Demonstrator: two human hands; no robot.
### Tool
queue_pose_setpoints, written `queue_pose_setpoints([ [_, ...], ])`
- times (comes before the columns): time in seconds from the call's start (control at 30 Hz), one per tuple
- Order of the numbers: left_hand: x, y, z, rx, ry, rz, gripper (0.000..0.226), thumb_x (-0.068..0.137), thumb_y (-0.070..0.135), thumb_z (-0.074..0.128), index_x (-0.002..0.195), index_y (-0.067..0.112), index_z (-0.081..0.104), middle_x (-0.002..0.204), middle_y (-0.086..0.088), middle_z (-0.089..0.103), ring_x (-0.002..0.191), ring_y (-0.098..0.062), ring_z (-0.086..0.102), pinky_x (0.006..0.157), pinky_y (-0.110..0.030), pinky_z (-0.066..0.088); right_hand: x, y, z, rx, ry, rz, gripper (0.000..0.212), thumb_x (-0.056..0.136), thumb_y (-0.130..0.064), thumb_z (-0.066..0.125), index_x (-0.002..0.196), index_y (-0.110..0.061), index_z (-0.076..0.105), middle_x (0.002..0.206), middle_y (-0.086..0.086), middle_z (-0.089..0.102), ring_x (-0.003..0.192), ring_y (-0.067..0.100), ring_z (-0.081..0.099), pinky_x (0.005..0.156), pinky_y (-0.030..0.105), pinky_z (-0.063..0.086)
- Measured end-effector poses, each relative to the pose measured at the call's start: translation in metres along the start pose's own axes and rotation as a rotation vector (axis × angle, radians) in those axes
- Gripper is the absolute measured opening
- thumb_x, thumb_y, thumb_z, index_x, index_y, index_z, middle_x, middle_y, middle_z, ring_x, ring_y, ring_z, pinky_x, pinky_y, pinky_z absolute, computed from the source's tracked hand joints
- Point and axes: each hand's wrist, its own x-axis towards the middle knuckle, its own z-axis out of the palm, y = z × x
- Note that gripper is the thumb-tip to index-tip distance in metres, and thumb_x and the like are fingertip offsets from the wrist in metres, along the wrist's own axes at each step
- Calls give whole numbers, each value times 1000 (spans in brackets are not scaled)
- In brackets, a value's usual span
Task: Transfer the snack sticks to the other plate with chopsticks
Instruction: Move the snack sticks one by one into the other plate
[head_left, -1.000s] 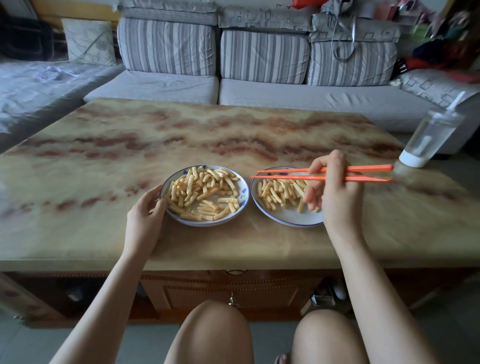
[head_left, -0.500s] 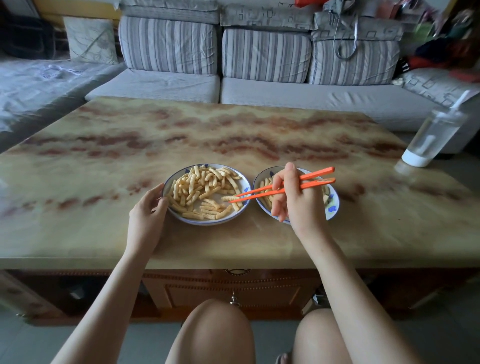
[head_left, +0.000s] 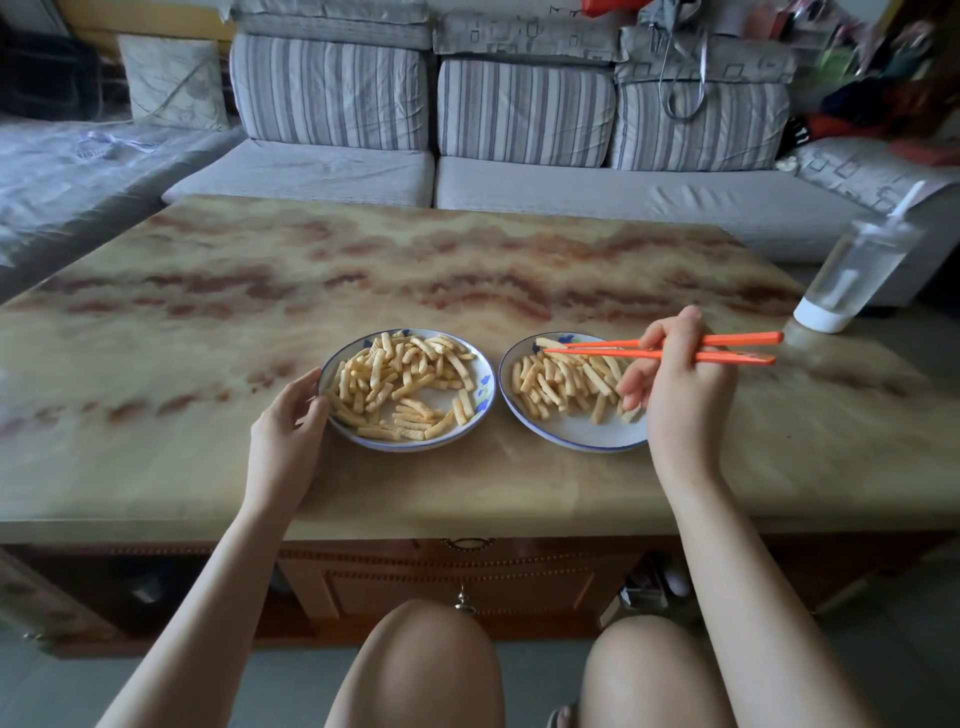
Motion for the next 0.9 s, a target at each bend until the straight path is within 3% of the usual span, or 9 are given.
queue_pose_setpoints([
  [0.17,0,0,0,-1,-2,1,38,93,11,50,130,16,58,114,7,60,102,-2,51,67,7,32,-1,5,-4,-40,23,1,44,103,-30,34,67,-11,49,41,15,48,32,25,43,37,27,32],
  [0.33,1,-3,0,-1,-6,-2,38,93,13,51,129,17,58,121,2,63,103,-1,52,71,3,33,-6,0,1,-20,8,6,42,103,-29,34,69,-10,50,47,22,49,34,25,42,36,24,32],
  [0.43,2,-2,0,2,-1,-4,38,92,12,50,129,18,58,120,2,63,103,-2,52,69,5,33,-11,-4,6,42,-69,43,42,103,-30,34,72,-7,51,47,22,49,34,25,41,36,20,31],
  [0.53,2,-3,0,2,-2,-11,38,93,13,51,129,19,58,120,2,63,103,-1,52,74,-1,32,-19,-4,13,60,-197,55,45,104,-28,34,67,-9,51,39,10,48,29,18,39,34,18,29],
  [0.63,1,-1,0,0,-6,-7,38,93,14,51,130,18,57,121,2,62,103,0,51,79,-7,34,-25,-5,20,22,-302,57,46,97,-39,35,62,-15,52,37,6,49,28,19,40,35,17,30],
  [0.73,0,-1,0,-1,-5,-3,38,93,14,51,130,18,57,122,2,62,104,-1,51,82,-10,35,-28,-5,21,-17,-358,81,48,101,-36,35,65,-8,53,39,10,52,29,20,42,34,17,32],
  [0.83,1,-2,0,3,-4,-5,38,93,14,51,130,18,57,116,5,62,102,-2,52,70,3,33,-30,-6,23,-20,-388,116,46,104,-26,36,67,-4,53,47,24,53,30,20,45,35,17,33],
  [0.9,1,-2,0,5,-3,-6,38,93,14,51,130,18,57,112,8,61,101,-1,51,69,3,33,-31,-5,25,-16,-381,135,46,104,-25,36,66,-5,53,49,28,53,29,18,45,35,16,32],
])
